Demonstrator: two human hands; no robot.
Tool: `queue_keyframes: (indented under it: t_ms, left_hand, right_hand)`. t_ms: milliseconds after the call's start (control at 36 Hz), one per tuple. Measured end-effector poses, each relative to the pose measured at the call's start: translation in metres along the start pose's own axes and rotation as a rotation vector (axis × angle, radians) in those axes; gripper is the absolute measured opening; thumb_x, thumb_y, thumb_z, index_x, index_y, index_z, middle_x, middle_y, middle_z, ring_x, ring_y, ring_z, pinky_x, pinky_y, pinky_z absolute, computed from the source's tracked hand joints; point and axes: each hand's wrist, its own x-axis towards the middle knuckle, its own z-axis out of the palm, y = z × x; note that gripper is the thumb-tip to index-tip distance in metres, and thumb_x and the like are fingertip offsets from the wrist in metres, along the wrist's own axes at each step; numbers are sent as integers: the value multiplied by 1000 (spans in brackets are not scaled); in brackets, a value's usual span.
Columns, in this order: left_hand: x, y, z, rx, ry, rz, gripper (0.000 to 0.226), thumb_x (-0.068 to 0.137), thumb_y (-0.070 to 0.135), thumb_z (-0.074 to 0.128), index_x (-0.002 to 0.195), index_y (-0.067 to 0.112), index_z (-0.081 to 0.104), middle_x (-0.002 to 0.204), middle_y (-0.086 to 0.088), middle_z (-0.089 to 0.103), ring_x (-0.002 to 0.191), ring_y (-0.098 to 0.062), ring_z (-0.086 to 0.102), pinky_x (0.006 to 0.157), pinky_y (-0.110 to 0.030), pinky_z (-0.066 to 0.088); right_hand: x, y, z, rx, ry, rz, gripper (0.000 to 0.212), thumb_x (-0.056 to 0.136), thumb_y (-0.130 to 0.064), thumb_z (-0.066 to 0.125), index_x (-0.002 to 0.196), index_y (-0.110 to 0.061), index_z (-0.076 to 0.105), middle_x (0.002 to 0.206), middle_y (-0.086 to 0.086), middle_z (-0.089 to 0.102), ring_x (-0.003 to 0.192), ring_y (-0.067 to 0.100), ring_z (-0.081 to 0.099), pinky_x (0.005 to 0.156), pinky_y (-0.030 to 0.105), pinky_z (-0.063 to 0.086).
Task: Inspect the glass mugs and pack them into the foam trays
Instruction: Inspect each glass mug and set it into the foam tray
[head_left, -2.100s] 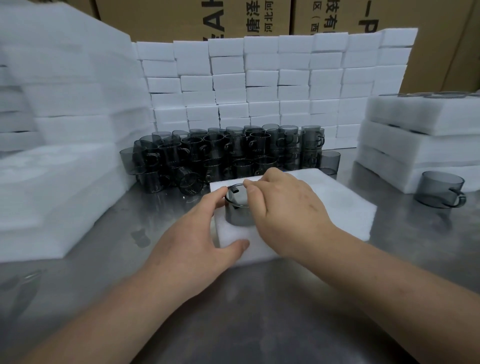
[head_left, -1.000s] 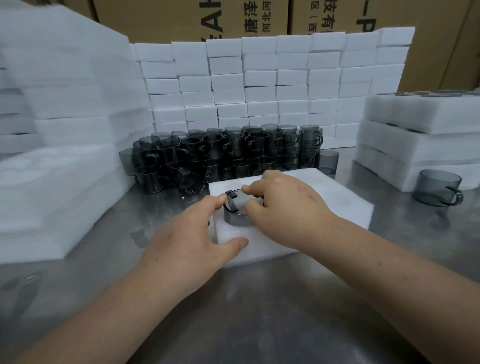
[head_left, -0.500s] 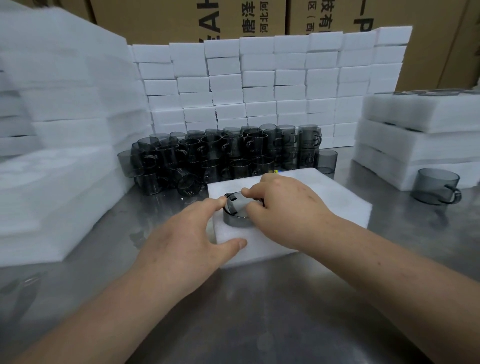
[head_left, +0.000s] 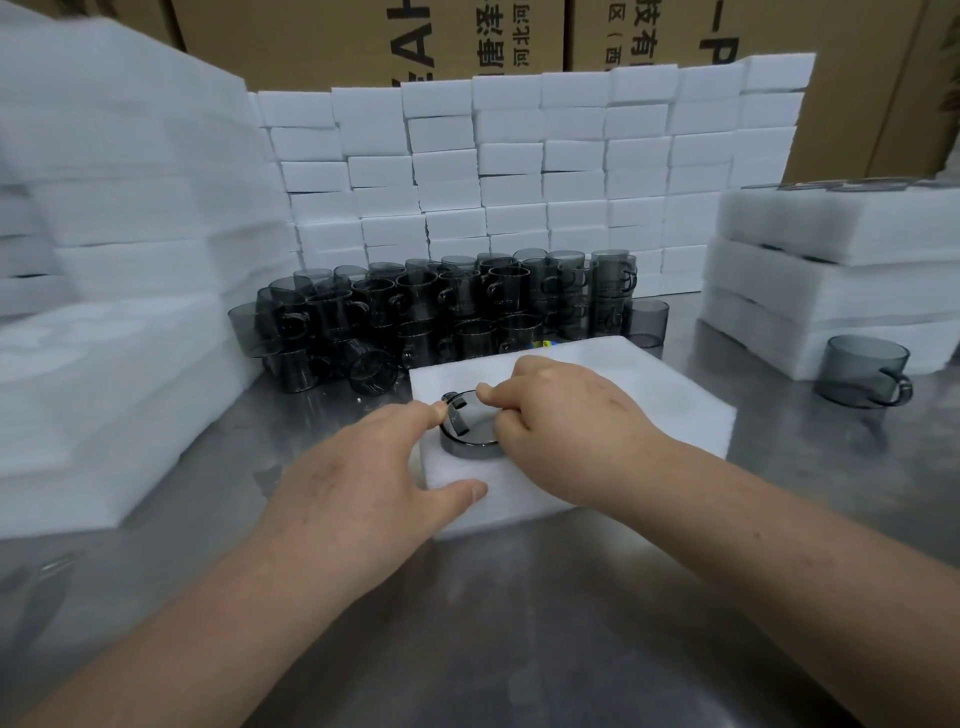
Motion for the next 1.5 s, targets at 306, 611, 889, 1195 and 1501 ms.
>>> queue_keyframes:
  t_ms: [306, 611, 889, 1195, 1501]
  left_hand:
    - [1, 2, -2, 25, -31, -32, 77, 50, 70, 54, 121, 40, 56, 97, 31, 43, 92, -2, 52, 81, -30, 45]
    - [3, -2, 12, -475, -93, -375, 45, 96, 46, 26, 131, 28, 49, 130, 11, 50, 120, -4, 40, 98, -19, 24]
    - [7, -6, 31, -899, -132, -390, 37, 100, 9, 31, 128, -10, 45, 133, -26, 47, 127, -30, 42, 97, -28, 32]
    - [5, 5, 6, -1111, 140, -286, 90, 48, 51, 77, 126, 18, 49, 119, 0, 64, 104, -12, 64, 89, -32, 52]
    - [4, 2, 1, -963, 45, -184, 106, 49, 46, 73, 142, 15, 32, 123, 4, 61, 112, -11, 58, 96, -37, 47]
  right_hand:
    - [0, -1, 0, -16, -8, 3, 41, 95, -26, 34, 133, -31, 49, 90, -8, 35, 101, 19, 50, 74, 26, 26]
    - [-5, 0, 2, 118, -25, 197, 59, 88, -32, 38, 144, -18, 22, 132, 2, 46, 127, 19, 37, 116, 38, 6]
    - [-8, -4, 9, -61, -33, 149, 48, 95, -38, 28, 135, -13, 38, 134, 4, 48, 129, 21, 35, 113, 38, 7]
    - [-18, -10, 21, 47, 122, -97, 65, 96, -38, 35, 149, -11, 8, 158, 2, -3, 142, 14, -15, 107, 16, -16]
    - [-21, -6, 23, 40, 224, -118, 60, 90, -45, 48, 140, -13, 38, 153, 7, 22, 142, 24, 14, 111, 36, 11]
